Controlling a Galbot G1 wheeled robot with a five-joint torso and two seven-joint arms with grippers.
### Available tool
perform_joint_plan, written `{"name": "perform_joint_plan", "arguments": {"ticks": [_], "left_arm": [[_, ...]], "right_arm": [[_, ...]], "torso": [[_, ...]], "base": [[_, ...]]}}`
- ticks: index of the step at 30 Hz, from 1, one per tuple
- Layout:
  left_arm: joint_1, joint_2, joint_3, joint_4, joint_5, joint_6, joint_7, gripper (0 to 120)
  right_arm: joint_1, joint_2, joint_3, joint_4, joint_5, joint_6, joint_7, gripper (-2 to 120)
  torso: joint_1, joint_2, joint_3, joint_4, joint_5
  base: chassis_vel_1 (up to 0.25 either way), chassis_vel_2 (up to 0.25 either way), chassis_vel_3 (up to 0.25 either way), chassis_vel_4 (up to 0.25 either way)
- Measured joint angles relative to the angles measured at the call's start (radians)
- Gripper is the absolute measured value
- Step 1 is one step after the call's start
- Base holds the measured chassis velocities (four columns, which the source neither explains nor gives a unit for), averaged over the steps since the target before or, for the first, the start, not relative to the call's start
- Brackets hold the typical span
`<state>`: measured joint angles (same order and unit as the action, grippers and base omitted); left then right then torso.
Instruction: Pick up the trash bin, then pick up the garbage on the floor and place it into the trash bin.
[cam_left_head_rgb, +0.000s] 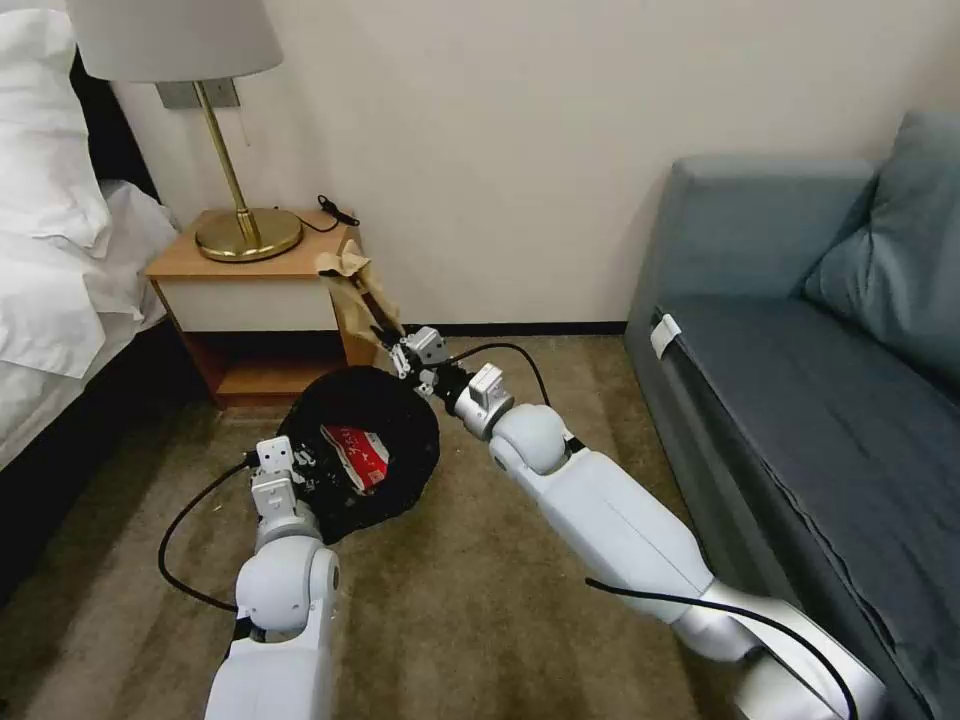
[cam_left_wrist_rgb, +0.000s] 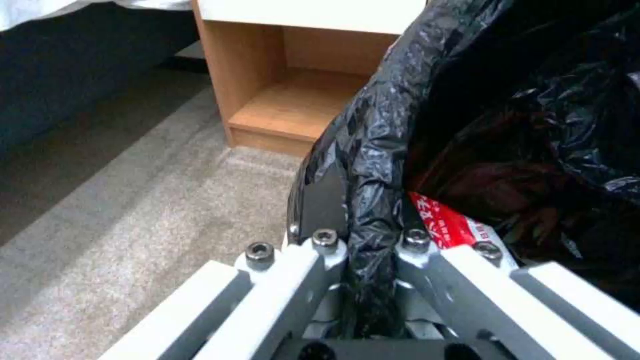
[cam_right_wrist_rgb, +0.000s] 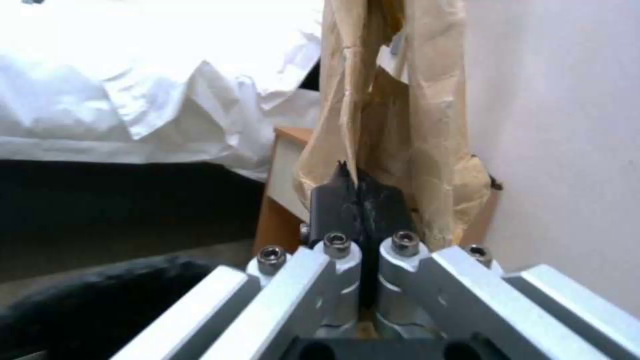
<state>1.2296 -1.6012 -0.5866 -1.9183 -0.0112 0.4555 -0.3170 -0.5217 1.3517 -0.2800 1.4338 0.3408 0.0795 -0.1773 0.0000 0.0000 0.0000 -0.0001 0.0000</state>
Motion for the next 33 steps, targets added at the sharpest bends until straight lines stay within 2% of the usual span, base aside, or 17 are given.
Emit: {"name": "perform_joint_plan", "arguments": {"ticks": [9, 29, 30, 32, 33], "left_arm": [[-0.005, 0.004, 0.001, 0.004, 0.001, -0.001, 0.001, 1], [-0.002, 0.011, 0.008, -0.001, 0.003, 0.001, 0.001, 1], [-0.002, 0.011, 0.008, -0.002, 0.003, 0.002, 0.001, 1], [-0.004, 0.012, 0.006, -0.002, 0.003, 0.003, 0.001, 1], [-0.004, 0.012, 0.006, -0.002, 0.003, 0.003, 0.001, 1]], "right_arm": [[-0.058, -0.014, -0.043, 0.024, -0.011, 0.0, -0.003, 0], [-0.138, 0.007, -0.046, -0.082, -0.126, 0.068, -0.042, 0], [-0.142, 0.007, -0.046, -0.085, -0.133, 0.071, -0.04, 2], [-0.149, 0.007, -0.043, -0.084, -0.137, 0.075, -0.04, 23], [-0.149, 0.007, -0.043, -0.084, -0.137, 0.075, -0.04, 23]], "torso": [[0.0, 0.0, 0.0, 0.0, -0.0001], [0.0, 0.0, 0.0, 0.0, 0.0], [0.0, 0.0, 0.0, 0.0, 0.0], [0.0, 0.0, 0.0, 0.0, 0.0], [0.0, 0.0, 0.0, 0.0, 0.0]], "base": [[0.0, 0.0, 0.0, 0.0], [0.0, 0.0, 0.0, 0.0], [0.0, 0.0, 0.0, 0.0], [0.0, 0.0, 0.0, 0.0], [0.0, 0.0, 0.0, 0.0]]}}
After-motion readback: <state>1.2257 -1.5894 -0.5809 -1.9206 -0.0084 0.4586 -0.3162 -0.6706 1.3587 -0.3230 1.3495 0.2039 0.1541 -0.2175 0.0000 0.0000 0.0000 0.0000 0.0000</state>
